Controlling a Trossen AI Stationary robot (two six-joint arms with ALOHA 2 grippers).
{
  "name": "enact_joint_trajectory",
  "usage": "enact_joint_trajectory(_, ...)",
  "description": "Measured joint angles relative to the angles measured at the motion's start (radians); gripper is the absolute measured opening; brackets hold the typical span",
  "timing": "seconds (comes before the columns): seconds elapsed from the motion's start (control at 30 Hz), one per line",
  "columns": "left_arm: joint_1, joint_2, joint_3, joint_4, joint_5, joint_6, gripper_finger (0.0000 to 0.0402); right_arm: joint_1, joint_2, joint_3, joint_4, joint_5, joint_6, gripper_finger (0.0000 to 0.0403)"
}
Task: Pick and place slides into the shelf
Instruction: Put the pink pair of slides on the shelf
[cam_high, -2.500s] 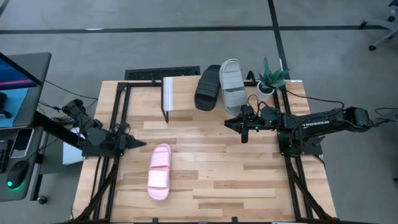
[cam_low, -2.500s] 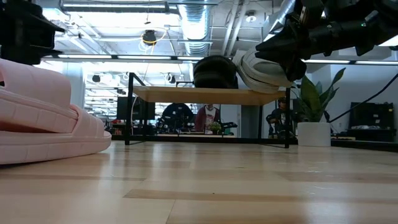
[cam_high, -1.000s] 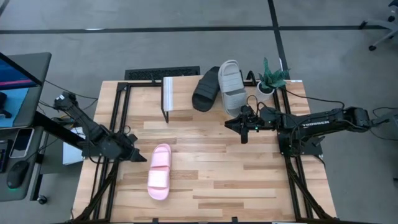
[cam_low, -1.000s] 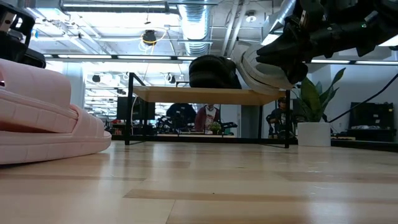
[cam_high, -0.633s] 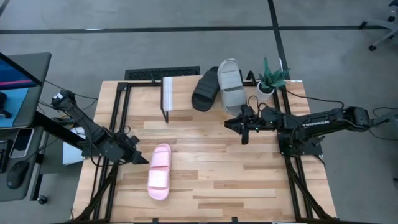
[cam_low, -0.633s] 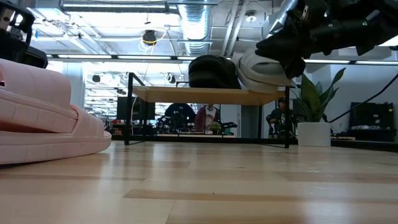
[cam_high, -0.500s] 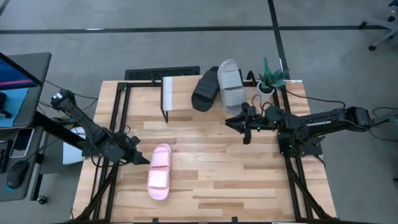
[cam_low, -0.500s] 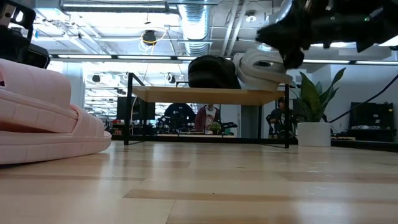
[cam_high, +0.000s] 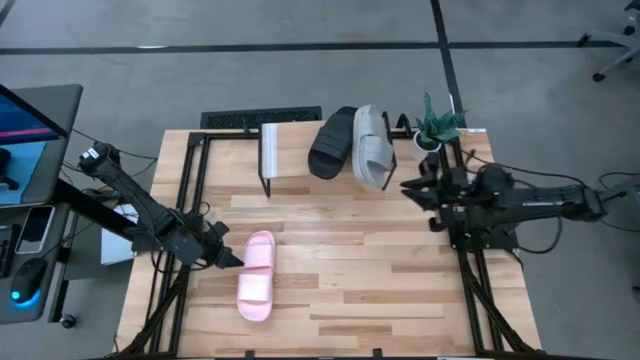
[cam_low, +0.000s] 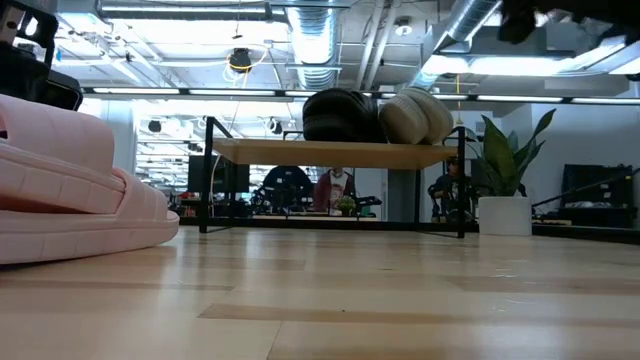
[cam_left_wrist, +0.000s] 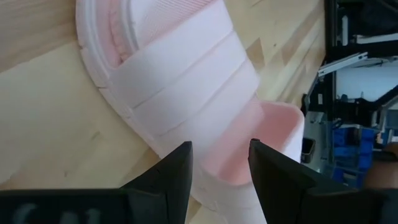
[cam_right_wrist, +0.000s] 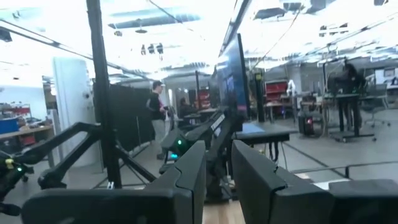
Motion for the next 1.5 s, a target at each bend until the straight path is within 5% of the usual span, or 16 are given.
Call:
enact_joint_trajectory(0.5,0.0,0.143,0.001,0.136,-0.02,-0.003,0.0146,-0.001,-0.488,0.002,-0.509,0.004,0.005,0.0069)
enact_joint_trajectory(0.8,0.001,0.222,0.001,0.221,-0.025,-0.015,0.0146,-0.002,-0.467,0.003,-0.713,0.027,0.085,0.0069)
enact_joint_trajectory(1.23,0.001,0.21,0.001,0.23,-0.028,0.005,0.0146,-0.002,-0.473,0.005,-0.729,0.027,0.111,0.0069)
enact_joint_trajectory(1.5,0.001,0.15,0.0,0.226,0.07,-0.018,0.0146,-0.002,-0.473,0.005,-0.736,0.027,0.113,0.0069)
